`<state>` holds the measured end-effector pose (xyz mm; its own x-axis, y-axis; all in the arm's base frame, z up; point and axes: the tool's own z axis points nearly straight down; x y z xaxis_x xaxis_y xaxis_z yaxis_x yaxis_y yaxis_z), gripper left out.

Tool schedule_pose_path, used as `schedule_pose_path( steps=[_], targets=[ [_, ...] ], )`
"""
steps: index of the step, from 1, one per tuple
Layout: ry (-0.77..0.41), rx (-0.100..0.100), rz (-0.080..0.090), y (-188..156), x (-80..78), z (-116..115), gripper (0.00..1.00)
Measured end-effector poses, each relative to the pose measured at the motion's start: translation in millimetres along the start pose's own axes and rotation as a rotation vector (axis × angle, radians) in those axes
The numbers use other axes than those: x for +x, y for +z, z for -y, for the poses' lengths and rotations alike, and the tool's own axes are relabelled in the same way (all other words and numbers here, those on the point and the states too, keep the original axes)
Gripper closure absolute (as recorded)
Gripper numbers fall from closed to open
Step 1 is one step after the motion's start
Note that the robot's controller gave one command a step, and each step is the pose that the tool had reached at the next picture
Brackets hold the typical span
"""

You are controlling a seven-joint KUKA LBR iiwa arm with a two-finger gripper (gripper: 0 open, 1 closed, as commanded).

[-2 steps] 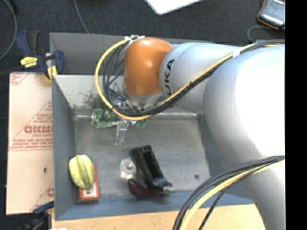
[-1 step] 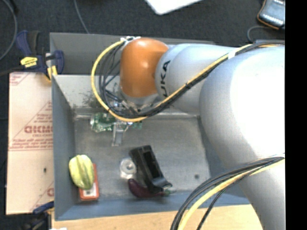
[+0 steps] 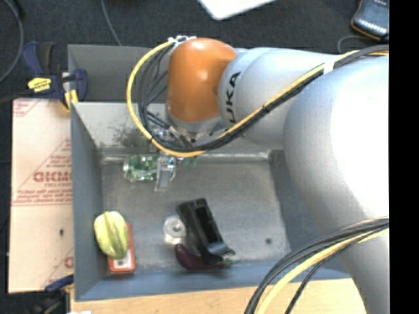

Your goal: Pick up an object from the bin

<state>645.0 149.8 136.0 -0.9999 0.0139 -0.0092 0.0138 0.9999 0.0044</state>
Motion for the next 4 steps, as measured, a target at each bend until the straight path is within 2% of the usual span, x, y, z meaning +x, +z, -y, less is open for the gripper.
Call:
schedule_pose_path(
  steps=[1,2,4],
  targets=[
    [0.048,-0.001,-0.002,65,-1.4,3,0.0],
    [0.053,-0.004,0.013,61,7.7,-11,1.0],
    [0.054,-0.003,0.01,57,9.1,-11,1.0]
  ],
)
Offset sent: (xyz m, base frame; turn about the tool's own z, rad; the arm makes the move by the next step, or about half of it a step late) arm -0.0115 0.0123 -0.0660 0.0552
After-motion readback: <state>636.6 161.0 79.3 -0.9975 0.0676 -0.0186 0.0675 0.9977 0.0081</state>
